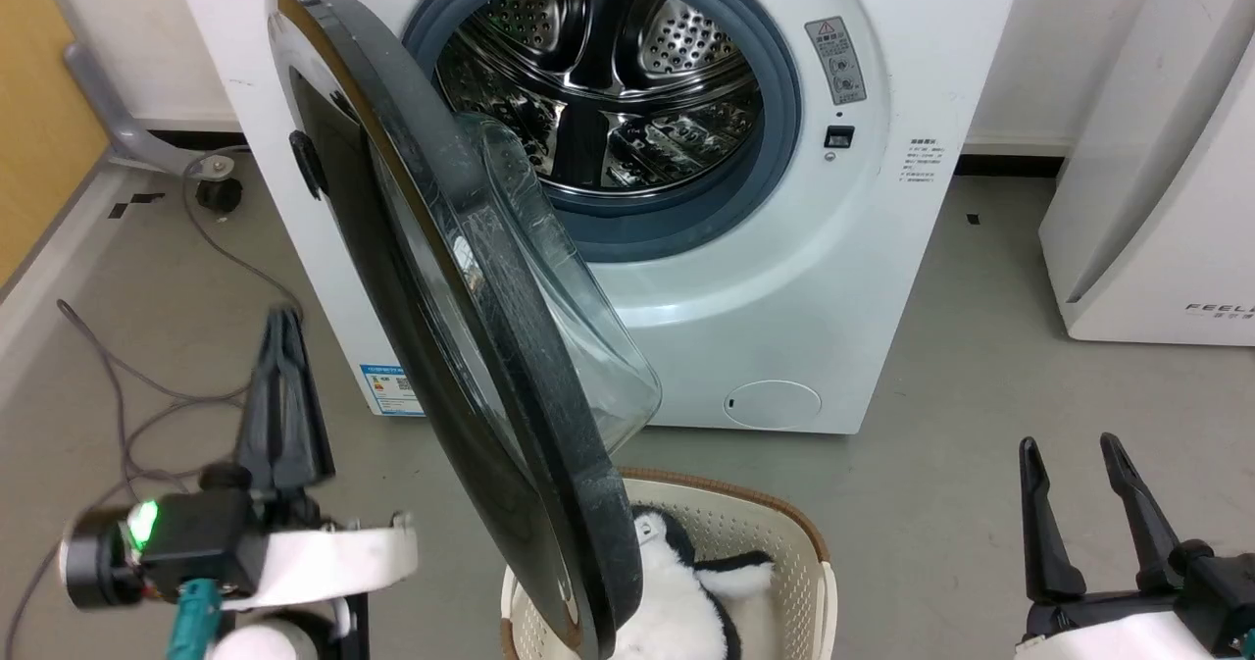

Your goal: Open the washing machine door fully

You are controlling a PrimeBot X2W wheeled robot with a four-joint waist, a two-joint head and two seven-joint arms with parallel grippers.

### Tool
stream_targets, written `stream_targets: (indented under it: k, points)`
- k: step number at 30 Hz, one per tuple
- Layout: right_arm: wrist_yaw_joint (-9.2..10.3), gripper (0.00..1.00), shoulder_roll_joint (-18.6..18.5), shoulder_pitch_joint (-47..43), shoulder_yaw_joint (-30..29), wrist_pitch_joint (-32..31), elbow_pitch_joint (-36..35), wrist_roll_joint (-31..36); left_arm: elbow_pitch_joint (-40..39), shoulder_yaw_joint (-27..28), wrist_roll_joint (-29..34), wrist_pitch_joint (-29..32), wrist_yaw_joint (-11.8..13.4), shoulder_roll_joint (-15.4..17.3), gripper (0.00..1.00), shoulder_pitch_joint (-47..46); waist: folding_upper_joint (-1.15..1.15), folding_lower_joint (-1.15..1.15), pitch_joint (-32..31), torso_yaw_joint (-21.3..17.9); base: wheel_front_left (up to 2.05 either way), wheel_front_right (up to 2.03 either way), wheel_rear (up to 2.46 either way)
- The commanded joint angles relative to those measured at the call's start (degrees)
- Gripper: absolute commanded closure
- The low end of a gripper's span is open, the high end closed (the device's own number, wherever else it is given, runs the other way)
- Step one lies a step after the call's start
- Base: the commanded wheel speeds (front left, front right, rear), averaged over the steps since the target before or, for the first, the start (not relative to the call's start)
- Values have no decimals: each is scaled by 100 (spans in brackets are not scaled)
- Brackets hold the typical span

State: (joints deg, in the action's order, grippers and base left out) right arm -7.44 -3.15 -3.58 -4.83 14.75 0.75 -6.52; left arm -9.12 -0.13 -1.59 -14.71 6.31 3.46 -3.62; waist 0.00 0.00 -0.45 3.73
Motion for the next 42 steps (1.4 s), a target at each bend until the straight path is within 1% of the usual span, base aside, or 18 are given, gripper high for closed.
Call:
stream_targets:
  k: [1,5,9,13,18,25,30,36,42]
  points:
    - [-5,0,26,-87,-3,25,-36,31,-108,-23,43,-29,-26,24,100,-92,0,0,-1,2,0,0,0]
    - [-5,0,26,-104,-7,25,-73,-1,-771,-265,1,-29,-168,3,100,-257,0,0,0,17,0,0,0]
    - [-5,0,27,-119,-3,25,-125,-15,-1226,-715,42,-29,-374,-15,100,-419,0,0,-2,9,0,0,0]
    - [-5,0,27,-126,-6,25,-147,-39,-1504,-1257,113,-29,-542,-29,100,-560,0,0,3,4,0,0,0]
    - [-5,0,27,-136,-5,25,-177,-39,-1679,-1960,211,-29,-663,-40,100,-649,0,0,5,8,0,0,0]
    - [-5,0,27,-151,-13,25,-194,-24,-1588,-2879,283,-29,-866,-46,100,-656,0,0,12,48,0,0,0]
    - [-5,0,27,-151,-17,25,-192,-8,-1340,-3308,283,-29,-928,-38,100,-545,0,0,16,89,0,0,0]
    - [-5,0,27,-158,-26,25,-186,-19,-1020,-3602,256,-29,-919,73,100,-226,0,0,36,132,0,0,0]
    - [-5,0,27,-146,-41,25,-164,-13,-629,-3626,187,-29,-811,161,100,-1,0,0,85,208,0,0,0]
